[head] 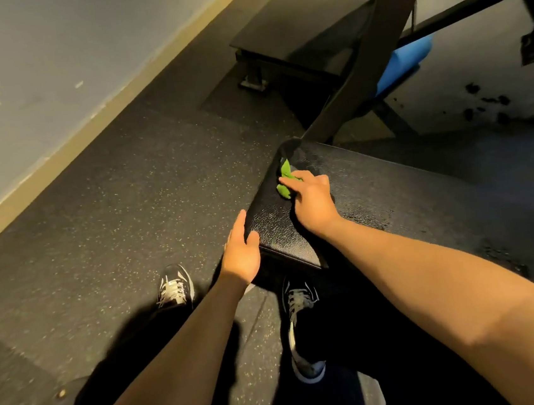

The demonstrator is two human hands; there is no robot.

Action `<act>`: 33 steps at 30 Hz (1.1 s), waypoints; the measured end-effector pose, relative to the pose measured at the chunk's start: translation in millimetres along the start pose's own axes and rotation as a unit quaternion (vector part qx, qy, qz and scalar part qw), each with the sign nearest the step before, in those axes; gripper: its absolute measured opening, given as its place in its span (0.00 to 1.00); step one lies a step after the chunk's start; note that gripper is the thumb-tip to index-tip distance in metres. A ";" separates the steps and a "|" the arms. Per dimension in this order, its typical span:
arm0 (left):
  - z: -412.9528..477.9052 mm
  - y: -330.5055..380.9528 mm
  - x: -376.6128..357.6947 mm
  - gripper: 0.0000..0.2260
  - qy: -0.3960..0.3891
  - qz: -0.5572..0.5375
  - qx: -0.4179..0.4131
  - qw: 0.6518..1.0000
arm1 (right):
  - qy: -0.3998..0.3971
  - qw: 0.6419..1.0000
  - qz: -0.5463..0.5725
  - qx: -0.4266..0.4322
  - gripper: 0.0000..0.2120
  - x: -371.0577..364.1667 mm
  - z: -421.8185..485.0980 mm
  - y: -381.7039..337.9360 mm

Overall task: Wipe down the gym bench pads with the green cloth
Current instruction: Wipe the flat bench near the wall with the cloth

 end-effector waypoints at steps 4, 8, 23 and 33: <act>-7.7 8.3 1.1 0.25 -0.002 -0.024 0.006 1.000 | -0.047 0.999 0.011 0.000 0.26 -0.3 -34.8 -22.8; -29.1 15.9 -4.1 0.28 0.016 -0.114 0.045 0.992 | -0.103 0.993 0.020 0.052 0.26 -3.1 -74.1 -35.7; -74.3 6.3 -6.0 0.24 -0.015 -0.147 0.053 0.988 | -0.042 0.997 0.044 0.051 0.27 15.4 -88.6 -39.6; -91.6 -1.9 -17.1 0.19 -0.017 -0.218 0.057 0.974 | -0.147 0.980 0.123 0.060 0.18 5.7 -113.1 -55.8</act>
Point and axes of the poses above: each hand's wrist, its own z-axis towards the middle knuckle, its own x-axis out of the back of the hand, y = z × x, the point moved 3 cm from there along z, towards the middle knuckle, and after that the axes turned 1 degree about -z, right-handed, at the moved point
